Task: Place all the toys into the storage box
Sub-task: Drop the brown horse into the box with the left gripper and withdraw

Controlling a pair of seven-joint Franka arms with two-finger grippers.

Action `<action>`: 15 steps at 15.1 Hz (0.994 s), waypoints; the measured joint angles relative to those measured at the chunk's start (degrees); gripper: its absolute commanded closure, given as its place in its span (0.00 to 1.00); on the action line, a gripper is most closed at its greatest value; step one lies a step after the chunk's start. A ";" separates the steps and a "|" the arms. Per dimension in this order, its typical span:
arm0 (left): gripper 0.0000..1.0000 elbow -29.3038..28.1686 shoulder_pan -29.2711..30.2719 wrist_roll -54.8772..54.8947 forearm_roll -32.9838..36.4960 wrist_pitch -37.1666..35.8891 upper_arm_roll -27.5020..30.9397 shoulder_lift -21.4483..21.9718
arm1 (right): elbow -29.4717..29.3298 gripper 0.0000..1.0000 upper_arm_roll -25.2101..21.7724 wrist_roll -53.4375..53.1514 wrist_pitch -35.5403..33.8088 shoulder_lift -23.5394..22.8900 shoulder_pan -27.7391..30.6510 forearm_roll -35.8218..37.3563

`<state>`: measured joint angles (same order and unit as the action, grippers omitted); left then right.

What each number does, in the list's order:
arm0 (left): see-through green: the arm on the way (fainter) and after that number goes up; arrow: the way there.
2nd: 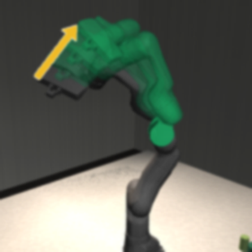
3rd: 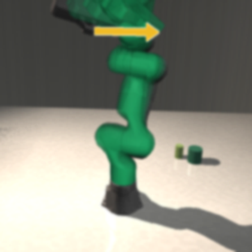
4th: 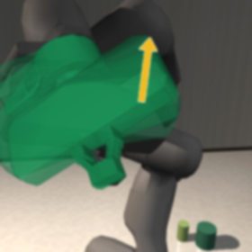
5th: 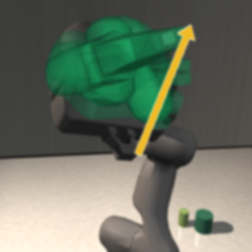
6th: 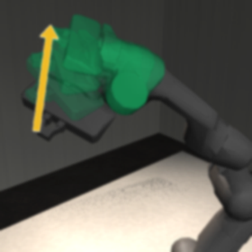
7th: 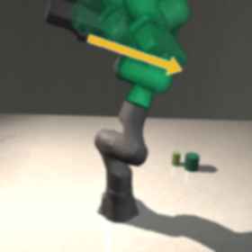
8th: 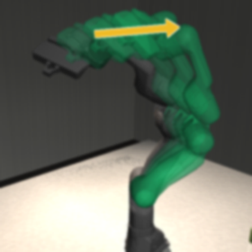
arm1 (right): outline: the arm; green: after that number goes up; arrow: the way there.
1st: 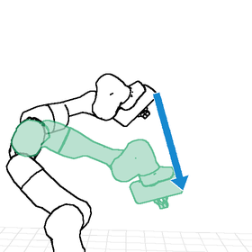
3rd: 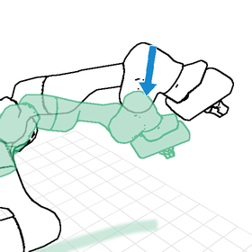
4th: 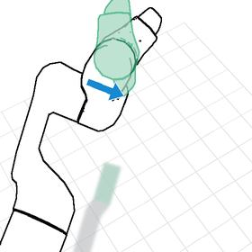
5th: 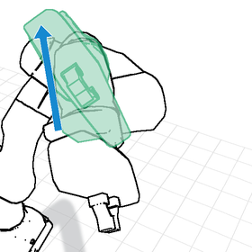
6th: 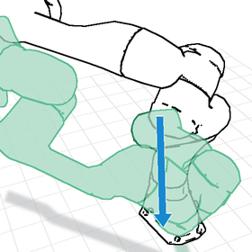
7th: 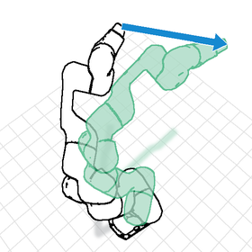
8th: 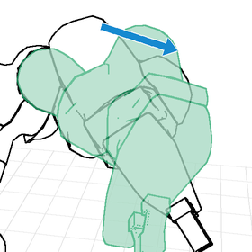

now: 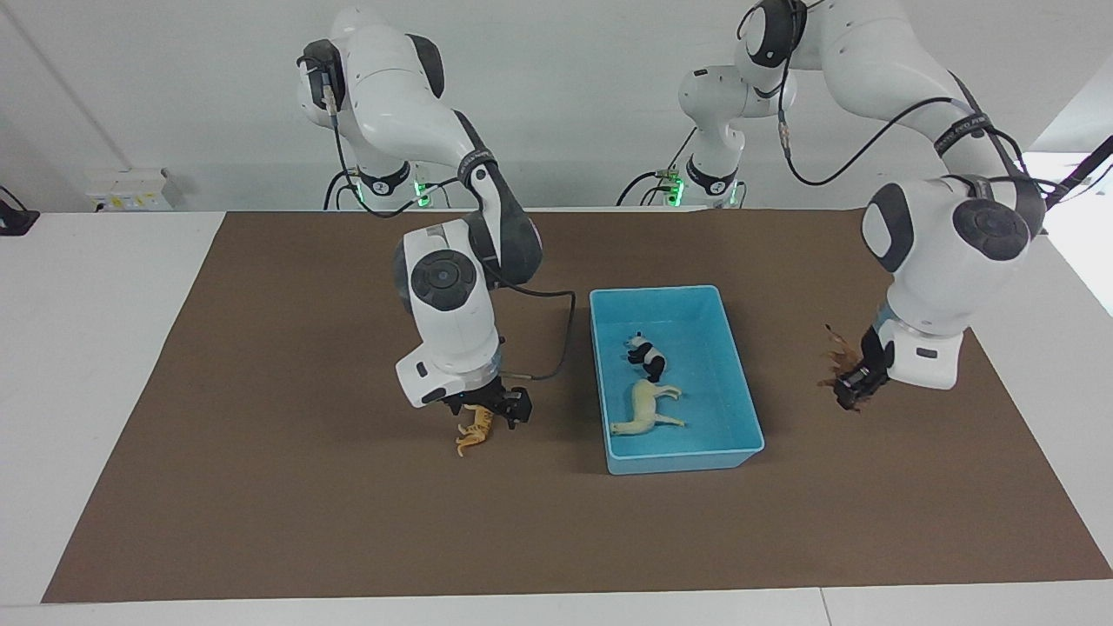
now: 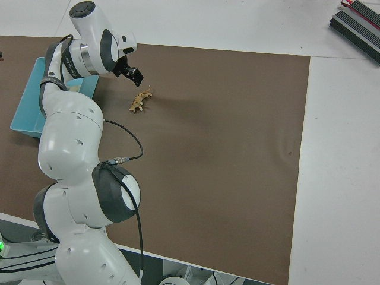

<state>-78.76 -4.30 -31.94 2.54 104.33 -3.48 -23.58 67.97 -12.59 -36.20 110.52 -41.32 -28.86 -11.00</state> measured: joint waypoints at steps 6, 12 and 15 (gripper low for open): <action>0.00 -15.46 -12.01 -17.78 -2.29 12.16 -0.11 4.83 | 10.94 0.00 0.04 -0.88 13.72 -0.85 -0.74 -0.13; 0.00 -16.59 -11.66 -15.99 -2.26 7.64 1.67 10.11 | 13.80 0.02 0.02 -1.04 14.48 0.38 -1.22 -0.13; 0.00 -13.50 -6.95 -5.83 -2.26 -0.95 2.20 15.07 | 15.86 1.00 -0.03 -2.47 16.04 0.90 -2.42 -0.16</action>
<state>-92.26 -11.25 -37.77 0.28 103.38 -1.29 -8.51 83.83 -12.62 -38.67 126.56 -40.42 -31.27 -11.16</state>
